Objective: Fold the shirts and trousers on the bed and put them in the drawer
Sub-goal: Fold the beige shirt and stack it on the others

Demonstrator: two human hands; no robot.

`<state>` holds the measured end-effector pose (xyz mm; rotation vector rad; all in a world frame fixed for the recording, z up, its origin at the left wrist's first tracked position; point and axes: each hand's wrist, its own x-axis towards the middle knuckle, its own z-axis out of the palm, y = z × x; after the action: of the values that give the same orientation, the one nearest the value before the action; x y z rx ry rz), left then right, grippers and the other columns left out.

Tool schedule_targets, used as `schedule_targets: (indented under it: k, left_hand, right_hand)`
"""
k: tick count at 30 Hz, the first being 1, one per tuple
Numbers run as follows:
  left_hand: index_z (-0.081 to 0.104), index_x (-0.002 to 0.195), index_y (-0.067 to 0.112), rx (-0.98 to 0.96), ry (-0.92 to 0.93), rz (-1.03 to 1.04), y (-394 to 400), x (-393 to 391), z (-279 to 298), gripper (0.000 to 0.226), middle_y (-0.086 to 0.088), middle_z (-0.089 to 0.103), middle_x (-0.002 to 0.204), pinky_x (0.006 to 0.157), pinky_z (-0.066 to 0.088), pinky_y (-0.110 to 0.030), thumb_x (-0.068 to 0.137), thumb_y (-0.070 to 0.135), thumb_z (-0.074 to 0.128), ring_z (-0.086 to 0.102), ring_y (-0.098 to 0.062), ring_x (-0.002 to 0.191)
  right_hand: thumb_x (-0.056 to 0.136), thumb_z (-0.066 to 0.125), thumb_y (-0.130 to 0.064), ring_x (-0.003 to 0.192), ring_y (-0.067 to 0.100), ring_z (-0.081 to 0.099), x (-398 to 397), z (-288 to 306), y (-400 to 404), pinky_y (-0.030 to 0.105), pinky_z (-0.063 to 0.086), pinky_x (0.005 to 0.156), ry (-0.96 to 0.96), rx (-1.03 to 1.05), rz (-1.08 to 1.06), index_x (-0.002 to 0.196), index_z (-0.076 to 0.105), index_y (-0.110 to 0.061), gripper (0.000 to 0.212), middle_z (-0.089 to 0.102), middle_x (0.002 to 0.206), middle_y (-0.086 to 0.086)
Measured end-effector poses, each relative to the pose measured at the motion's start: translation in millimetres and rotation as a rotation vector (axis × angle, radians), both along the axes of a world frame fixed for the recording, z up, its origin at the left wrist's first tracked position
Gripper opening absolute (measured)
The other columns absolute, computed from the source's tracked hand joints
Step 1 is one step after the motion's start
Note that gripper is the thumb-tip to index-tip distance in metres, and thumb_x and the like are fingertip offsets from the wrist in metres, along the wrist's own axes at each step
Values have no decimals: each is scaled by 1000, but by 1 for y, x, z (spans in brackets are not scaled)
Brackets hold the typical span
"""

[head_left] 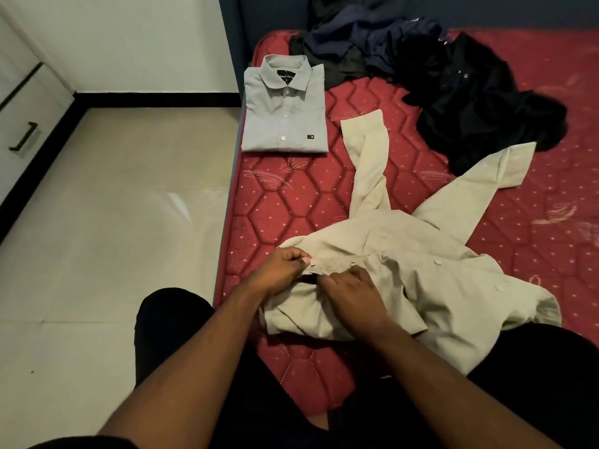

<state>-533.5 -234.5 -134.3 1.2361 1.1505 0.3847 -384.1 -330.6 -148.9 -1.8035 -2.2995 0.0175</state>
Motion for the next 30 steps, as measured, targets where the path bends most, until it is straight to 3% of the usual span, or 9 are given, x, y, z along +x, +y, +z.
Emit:
schedule_targets:
  k: [3,5,7,10,12,14,17,25,30]
  left_hand:
    - [65,79,12,-48,-112,-71,-12,3,30,14,-3,52,61,50,33,-21,93,14,64,41,-8,51]
    - [63,78,11,-32,-140,-108,-22,11,48,15,-2,48,56,45,28,-20,94,15,63,36,-8,46]
    - [59,77,10,-52,-209,-87,-32,23,61,19,4,43,49,40,31,-15,96,11,58,33,-3,38]
    - [61,81,9,-37,-288,-68,-44,37,72,19,-2,43,54,45,35,-16,99,11,54,33,-3,41]
    - [65,86,9,-44,-316,-77,-49,43,77,16,-12,53,69,51,40,-19,98,12,55,46,-8,53]
    - [67,90,8,-75,-363,-62,-53,48,80,13,-12,65,83,69,51,-20,97,7,55,61,-12,71]
    - [68,97,6,-98,-416,-28,-58,51,81,12,-14,70,96,85,54,-24,95,3,56,67,-16,87]
    - [70,106,1,77,-306,-87,-60,46,84,20,-15,72,105,91,54,-30,86,3,69,68,-22,98]
    - [75,89,11,285,-190,-161,-56,40,85,10,-5,75,82,71,53,-25,80,8,76,67,-10,77]
  right_hand:
    - [82,46,-21,73,17,62,20,23,-18,28,49,59,297,65,16,109,58,-20,29,66,83,0]
    - [88,57,-21,84,10,61,32,41,-25,18,47,72,521,121,1,109,59,-19,22,70,92,2]
    - [83,68,-13,85,9,62,45,58,-30,13,45,79,611,211,-15,97,69,-11,14,71,89,4]
    - [84,68,-13,83,13,67,62,72,-35,23,52,76,633,242,-44,91,76,-4,14,72,89,4]
    - [83,68,-11,80,14,69,65,77,-39,30,54,72,648,268,-73,91,76,-4,13,73,86,3]
    - [78,71,-4,79,11,68,65,82,-44,29,54,72,674,303,-68,89,76,-2,12,74,84,4]
    - [79,71,-5,82,7,68,65,89,-52,24,55,73,707,332,-47,87,76,-2,10,75,85,3]
    - [78,70,2,84,9,68,63,90,-51,24,54,77,699,385,-57,85,76,-2,10,74,85,4]
    - [75,73,4,81,6,67,61,84,-48,22,53,74,728,312,-103,83,76,-4,12,74,83,2]
